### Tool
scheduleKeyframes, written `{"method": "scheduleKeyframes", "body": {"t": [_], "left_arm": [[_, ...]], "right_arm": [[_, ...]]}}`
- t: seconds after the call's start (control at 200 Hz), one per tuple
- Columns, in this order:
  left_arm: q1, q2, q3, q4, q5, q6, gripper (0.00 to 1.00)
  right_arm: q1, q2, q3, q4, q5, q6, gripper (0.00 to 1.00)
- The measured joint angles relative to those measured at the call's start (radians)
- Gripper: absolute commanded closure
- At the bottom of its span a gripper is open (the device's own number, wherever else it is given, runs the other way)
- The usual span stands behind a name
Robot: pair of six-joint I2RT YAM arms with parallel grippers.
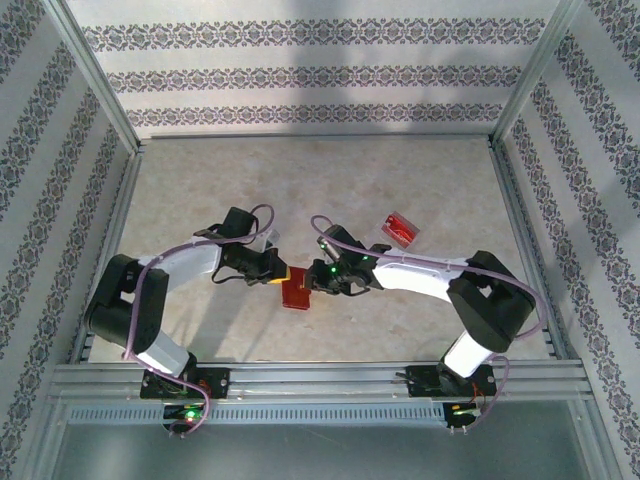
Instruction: Put the credit cards into the card holder
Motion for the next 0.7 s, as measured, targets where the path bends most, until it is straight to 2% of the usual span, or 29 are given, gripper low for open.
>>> {"method": "scheduleKeyframes", "body": {"t": [0.27, 0.44, 0.705], "left_arm": [[0.0, -0.064, 0.002, -0.007, -0.001, 0.031, 1.0], [-0.001, -0.064, 0.008, -0.011, 0.003, 0.033, 1.0], [-0.014, -0.061, 0.022, -0.011, 0.005, 0.033, 1.0]], "right_arm": [[0.025, -0.018, 0.103, -0.069, 0.034, -0.009, 0.71], [0.031, -0.006, 0.16, -0.109, 0.051, -0.011, 0.66], [0.04, 0.048, 0.165, -0.143, 0.067, -0.013, 0.65]]}}
